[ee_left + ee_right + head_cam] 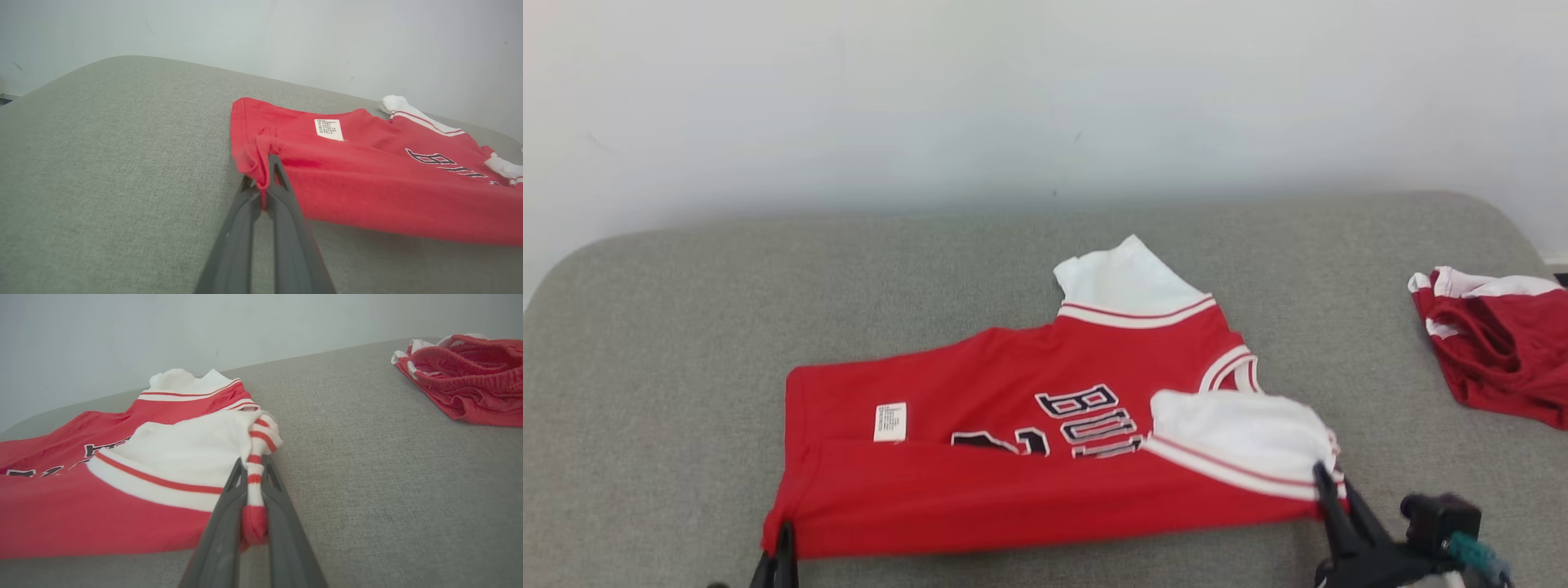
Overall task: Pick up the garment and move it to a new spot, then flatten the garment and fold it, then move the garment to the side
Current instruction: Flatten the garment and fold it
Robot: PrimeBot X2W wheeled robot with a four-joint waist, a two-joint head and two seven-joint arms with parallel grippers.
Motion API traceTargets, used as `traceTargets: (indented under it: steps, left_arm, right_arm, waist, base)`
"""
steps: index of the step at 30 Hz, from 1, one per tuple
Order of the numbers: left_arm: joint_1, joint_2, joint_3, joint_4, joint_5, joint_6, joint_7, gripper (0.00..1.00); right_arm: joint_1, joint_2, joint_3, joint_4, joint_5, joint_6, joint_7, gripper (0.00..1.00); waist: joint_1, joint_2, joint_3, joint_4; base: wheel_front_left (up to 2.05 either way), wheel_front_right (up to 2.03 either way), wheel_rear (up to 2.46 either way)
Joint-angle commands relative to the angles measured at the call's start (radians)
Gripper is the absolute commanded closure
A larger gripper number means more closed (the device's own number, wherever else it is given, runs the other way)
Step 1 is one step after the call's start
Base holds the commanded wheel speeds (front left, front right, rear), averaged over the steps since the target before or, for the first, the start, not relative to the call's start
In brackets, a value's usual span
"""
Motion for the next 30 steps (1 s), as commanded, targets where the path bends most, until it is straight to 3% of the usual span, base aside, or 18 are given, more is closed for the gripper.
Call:
traceTargets:
  steps: [1,12,13,14,15,23,30]
  left_arm:
    - [0.028,-0.001,0.012,0.003,0.002,0.002,-0.003,1.00]
    - [0.140,-0.009,0.015,0.066,0.005,0.003,-0.003,1.00]
    - [0.139,-0.009,0.018,0.068,0.007,0.002,-0.003,0.45]
    - [0.137,-0.010,0.020,0.073,0.005,0.003,-0.003,0.00]
    - [0.132,-0.010,0.019,0.075,0.005,0.002,-0.003,0.00]
    - [0.065,-0.013,0.021,0.078,0.032,0.002,-0.003,0.00]
    - [-0.118,0.039,-0.016,0.155,0.046,0.002,-0.003,0.00]
  right_arm:
    - [0.029,-0.004,0.012,0.006,-0.005,-0.003,0.001,1.00]
    - [0.149,-0.010,0.031,0.001,-0.011,-0.003,0.001,1.00]
    - [0.151,-0.010,0.029,-0.002,-0.017,-0.003,0.001,0.52]
    - [0.148,-0.007,0.022,-0.003,-0.022,-0.003,0.001,0.14]
    - [0.142,-0.002,0.010,-0.007,-0.029,-0.003,0.001,0.00]
    - [0.089,0.015,-0.096,-0.049,-0.112,-0.003,0.001,0.00]
    - [-0.045,0.012,-0.110,-0.065,-0.179,-0.003,0.001,0.00]
  waist:
    - [0.0002,0.0000,-0.033,-0.011]
    - [0.0002,0.0000,-0.029,-0.014]
    - [0.0002,0.0000,-0.026,-0.013]
    - [0.0002,0.0000,-0.021,-0.013]
    - [0.0002,0.0000,-0.018,-0.011]
    - [0.0002,0.0000,0.022,0.005]
    - [0.0002,0.0000,0.093,0.020]
  base:
    - [0.00,0.00,0.00]
    - [0.00,0.00,0.00]
    - [0.00,0.00,0.00]
    - [0.00,0.00,0.00]
    - [0.00,0.00,0.00]
    - [0.00,0.00,0.00]
    - [0.00,0.00,0.00]
